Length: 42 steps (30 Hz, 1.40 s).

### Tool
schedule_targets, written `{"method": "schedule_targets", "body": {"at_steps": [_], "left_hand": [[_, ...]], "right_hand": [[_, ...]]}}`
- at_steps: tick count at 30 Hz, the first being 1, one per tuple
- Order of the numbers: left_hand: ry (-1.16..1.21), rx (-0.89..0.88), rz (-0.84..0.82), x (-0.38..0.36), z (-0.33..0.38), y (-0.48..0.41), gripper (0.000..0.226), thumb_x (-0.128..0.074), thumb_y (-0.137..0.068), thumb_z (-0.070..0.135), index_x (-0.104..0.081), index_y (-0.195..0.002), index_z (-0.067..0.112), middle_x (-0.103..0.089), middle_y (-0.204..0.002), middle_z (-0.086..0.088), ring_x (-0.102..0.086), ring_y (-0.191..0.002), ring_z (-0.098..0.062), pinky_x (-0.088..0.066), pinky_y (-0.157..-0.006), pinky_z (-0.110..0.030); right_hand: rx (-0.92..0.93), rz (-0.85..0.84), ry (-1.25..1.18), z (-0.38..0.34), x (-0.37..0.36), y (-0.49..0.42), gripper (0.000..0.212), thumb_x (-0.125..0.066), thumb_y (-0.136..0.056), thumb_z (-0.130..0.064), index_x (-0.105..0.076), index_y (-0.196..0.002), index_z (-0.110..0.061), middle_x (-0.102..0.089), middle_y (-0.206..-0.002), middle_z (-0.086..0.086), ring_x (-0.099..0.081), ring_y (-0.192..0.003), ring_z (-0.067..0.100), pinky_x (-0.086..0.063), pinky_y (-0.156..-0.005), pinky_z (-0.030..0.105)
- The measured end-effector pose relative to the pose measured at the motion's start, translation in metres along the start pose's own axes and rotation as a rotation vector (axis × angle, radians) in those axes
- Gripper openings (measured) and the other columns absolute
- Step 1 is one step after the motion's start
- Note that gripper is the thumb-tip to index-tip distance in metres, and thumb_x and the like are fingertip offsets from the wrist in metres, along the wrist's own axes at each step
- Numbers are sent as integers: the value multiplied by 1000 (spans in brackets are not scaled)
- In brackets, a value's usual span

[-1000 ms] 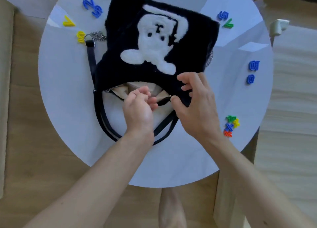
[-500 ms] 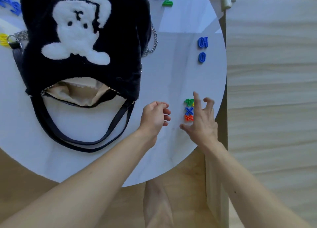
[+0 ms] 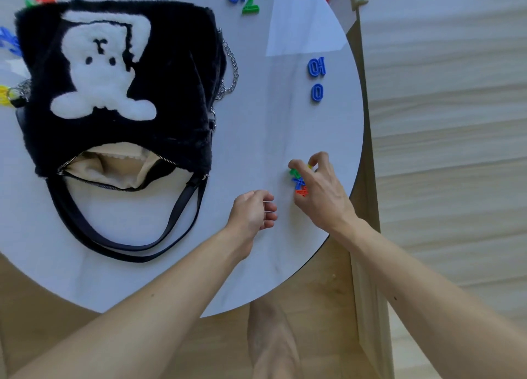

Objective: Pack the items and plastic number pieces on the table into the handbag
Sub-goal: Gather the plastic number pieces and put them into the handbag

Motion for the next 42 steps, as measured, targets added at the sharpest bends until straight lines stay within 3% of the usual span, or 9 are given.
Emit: {"method": "schedule_targets", "body": {"at_steps": [11,19,23,27,31,34,37,40,42], "left_hand": [[20,-42,-54,-29,19,-13,18,-39,-98,14,-55,-92,7,-51,-80,-12,-50,-77,-27,-48,-65,-31],[-53,-47,-11,-14,16,-18,19,-42,-97,18,-56,-91,8,-55,-80,-11,-54,-74,-26,-49,-69,-33],[-68,-66,41,-6,19,-20,19,-44,-97,19,-57,-88,9,-58,-81,-8,-59,-74,-26,-50,-71,-34],[-562,-614,336,8,75,-5,14,-52,-92,14,-59,-104,13,-56,-105,-2,-58,-93,-21,-48,-83,-32],[-1106,-997,201,-40,99,-5,41,-65,-90,19,-53,-128,18,-43,-123,-8,-47,-109,-25,-52,-74,-36],[-1368,-1066,104,-57,97,-16,21,-62,-92,14,-55,-113,12,-47,-112,-10,-48,-102,-27,-55,-70,-44],[-1046,-938,75,-49,110,-27,12,-60,-93,15,-61,-105,12,-56,-102,-8,-55,-87,-24,-51,-75,-37],[-186,-391,-151,-44,101,-33,12,-52,-97,16,-62,-99,8,-59,-85,-10,-54,-64,-19,-46,-57,-27],[175,-121,-354,-64,89,-20,22,-43,-96,14,-63,-96,6,-62,-86,-15,-57,-68,-22,-43,-61,-29]], "right_hand": [[-52,35,0,-5,2,-5,23,-56,-89,-8,-48,-109,-17,-34,-113,8,-48,-84,26,-51,-56,35],[-54,50,23,-9,3,-11,35,-51,-89,-4,-48,-120,-20,-34,-108,7,-46,-81,25,-48,-58,35],[-59,53,31,-9,2,-12,20,-51,-91,-7,-51,-110,-15,-36,-105,7,-47,-84,26,-51,-62,39],[-105,66,-109,-1,5,-12,17,-59,-95,-15,-55,-112,-16,-38,-107,6,-52,-81,26,-53,-70,37],[-207,99,-285,8,11,-9,19,-62,-96,-19,-60,-115,-19,-44,-107,6,-53,-84,21,-44,-73,25],[-315,126,-438,19,14,-8,17,-66,-91,-23,-63,-108,-25,-50,-105,8,-58,-89,25,-45,-74,27],[-399,144,-612,24,23,-7,14,-70,-89,-26,-62,-99,-31,-56,-106,10,-67,-83,24,-58,-76,40],[-333,178,-733,7,49,-12,14,-72,-89,-23,-63,-99,-29,-60,-105,12,-68,-85,21,-61,-75,39],[-205,194,-725,-15,70,-17,15,-71,-90,-19,-63,-102,-26,-58,-105,8,-66,-91,17,-58,-70,26]]}}
Point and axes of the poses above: each hand's wrist, its own y-axis away from the middle knuckle, its own x-axis out of the back of the hand, z = x × y, the point moved 9 cm from there along -y, towards the middle knuckle
